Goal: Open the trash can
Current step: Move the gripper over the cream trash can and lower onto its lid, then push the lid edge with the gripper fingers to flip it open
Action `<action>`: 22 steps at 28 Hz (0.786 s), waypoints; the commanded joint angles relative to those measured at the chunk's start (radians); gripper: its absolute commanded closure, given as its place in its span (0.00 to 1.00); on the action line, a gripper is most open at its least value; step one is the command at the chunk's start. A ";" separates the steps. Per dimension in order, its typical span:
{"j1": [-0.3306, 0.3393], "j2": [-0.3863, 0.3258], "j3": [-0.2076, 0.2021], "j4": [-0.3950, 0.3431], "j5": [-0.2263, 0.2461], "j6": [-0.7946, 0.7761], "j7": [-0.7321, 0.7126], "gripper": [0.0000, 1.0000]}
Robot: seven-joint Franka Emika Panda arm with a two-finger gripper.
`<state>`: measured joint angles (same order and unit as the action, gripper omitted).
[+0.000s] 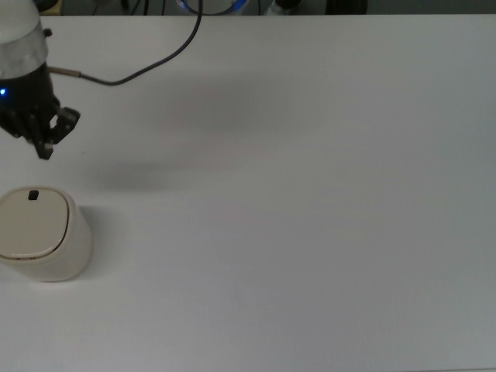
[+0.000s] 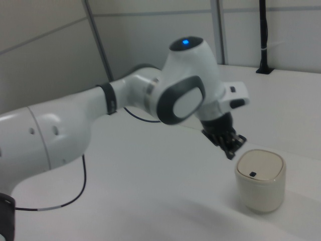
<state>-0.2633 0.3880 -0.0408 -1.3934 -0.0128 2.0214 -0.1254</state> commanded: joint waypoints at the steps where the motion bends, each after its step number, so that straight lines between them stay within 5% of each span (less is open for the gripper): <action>1: -0.028 0.055 -0.005 0.001 0.004 0.106 0.000 1.00; 13: -0.033 0.152 -0.005 -0.001 -0.003 0.258 -0.002 1.00; 22: -0.036 0.147 -0.004 0.001 0.008 0.255 0.000 1.00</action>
<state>-0.3020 0.5283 -0.0411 -1.3898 -0.0128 2.2574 -0.1254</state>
